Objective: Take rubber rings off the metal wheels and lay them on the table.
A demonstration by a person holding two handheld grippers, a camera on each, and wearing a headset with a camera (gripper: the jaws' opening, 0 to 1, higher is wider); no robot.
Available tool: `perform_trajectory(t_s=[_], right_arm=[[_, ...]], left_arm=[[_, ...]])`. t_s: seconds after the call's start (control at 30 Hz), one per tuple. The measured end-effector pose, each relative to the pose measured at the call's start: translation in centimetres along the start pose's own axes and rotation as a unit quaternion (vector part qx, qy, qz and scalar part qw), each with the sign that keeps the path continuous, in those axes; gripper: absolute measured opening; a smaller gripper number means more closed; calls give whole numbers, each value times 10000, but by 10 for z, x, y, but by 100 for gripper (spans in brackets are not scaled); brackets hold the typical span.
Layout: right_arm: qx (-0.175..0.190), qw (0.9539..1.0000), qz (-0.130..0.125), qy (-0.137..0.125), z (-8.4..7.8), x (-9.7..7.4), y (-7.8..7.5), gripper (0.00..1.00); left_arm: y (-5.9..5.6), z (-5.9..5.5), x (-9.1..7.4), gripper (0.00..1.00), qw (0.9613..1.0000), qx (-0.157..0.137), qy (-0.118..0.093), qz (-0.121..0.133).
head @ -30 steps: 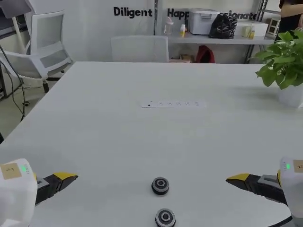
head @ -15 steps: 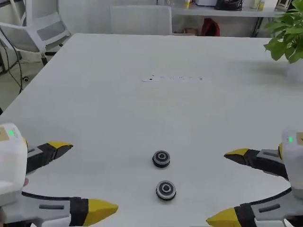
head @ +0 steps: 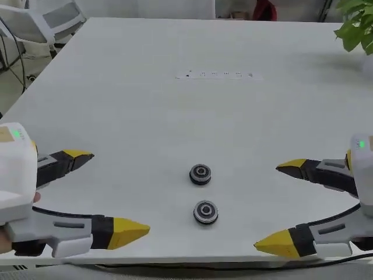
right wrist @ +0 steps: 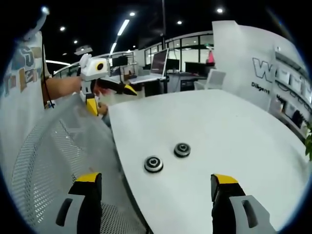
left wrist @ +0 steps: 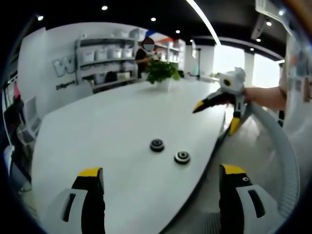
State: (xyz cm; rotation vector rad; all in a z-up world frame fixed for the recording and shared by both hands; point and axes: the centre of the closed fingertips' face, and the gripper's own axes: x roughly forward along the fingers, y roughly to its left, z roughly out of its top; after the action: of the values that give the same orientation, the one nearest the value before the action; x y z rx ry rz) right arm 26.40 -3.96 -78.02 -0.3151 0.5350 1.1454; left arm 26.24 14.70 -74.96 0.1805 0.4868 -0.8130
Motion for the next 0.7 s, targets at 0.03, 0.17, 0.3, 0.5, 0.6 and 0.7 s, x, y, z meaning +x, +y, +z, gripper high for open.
perform_trajectory(t_s=[0.03, 0.17, 0.3, 0.5, 0.6, 0.7], right_arm=[[2, 10000, 11, 2, 0, 1, 0, 95], [19, 10000, 32, 30, -3, 3, -1, 95], [49, 10000, 64, -32, -1, 3, -3, 94], [-15, 10000, 34, 13, -3, 5, -7, 92], [23, 10000, 59, -73, 0, 7, -9, 91], [-15, 9999, 28, -126, 2, 8, -14, 89]], left_arm=[[-1, -1, 1, 100, 10000, 11, 27, -20], [-3, -4, 3, 99, 9999, 81, 104, -89], [-3, -3, 5, 99, 9997, 173, 123, -127], [-1, 0, 8, 97, 9994, 268, 146, -170], [1, 2, 10, 96, 9992, 330, 113, -180], [2, 4, 13, 95, 9988, 415, 110, -214]])
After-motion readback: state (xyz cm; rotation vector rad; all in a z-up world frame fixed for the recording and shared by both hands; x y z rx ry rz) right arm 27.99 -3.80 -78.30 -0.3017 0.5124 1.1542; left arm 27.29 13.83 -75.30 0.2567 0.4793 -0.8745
